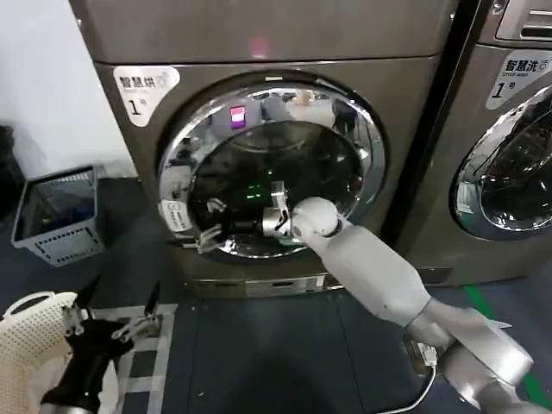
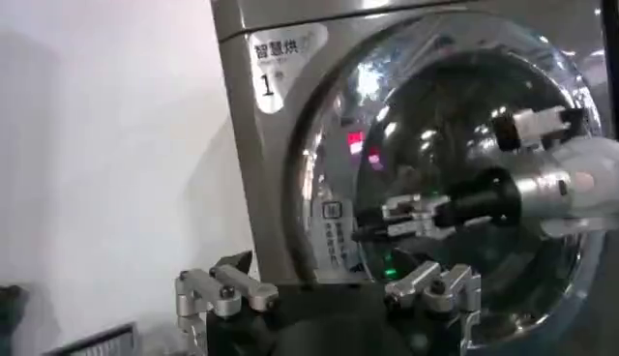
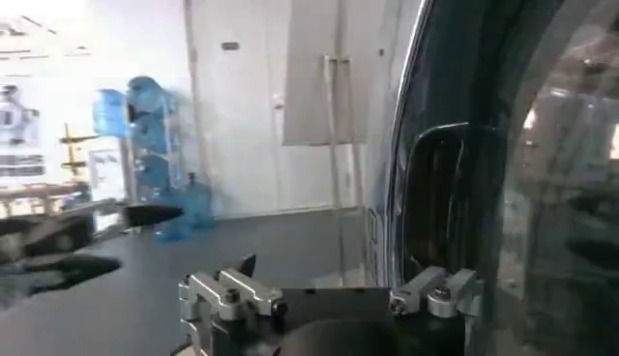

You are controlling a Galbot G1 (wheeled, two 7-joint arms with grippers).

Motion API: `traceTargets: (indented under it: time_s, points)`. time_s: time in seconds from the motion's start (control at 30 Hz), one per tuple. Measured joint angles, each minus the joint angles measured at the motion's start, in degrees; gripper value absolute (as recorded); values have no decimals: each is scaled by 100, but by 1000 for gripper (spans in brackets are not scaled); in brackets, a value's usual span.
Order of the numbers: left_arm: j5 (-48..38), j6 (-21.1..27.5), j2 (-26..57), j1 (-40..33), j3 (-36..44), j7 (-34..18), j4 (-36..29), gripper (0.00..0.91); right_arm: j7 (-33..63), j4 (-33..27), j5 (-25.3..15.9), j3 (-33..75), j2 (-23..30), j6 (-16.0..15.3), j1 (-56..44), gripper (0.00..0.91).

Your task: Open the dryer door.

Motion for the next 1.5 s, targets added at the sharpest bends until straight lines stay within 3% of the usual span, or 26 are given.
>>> traceTargets:
  time_s: [0.33, 0.67, 1.13, 1.5]
  points:
    - [-859, 388, 314, -374, -668, -51, 20, 907, -374, 502, 310, -159, -534, -58, -37, 907]
    - [-1440, 384, 1061, -948, -1155, 60, 910, 907, -661, 942, 722, -279, -983, -162, 26, 907]
    - [-2243, -16, 2409, -1789, -796, 658, 2210, 907, -1333, 1778, 1070, -392, -1913, -155, 28, 907]
    - [-2209, -472, 3084, -1981, -282, 1390, 2473, 907, -2390, 2197, 1069, -337, -2693, -19, -168, 907]
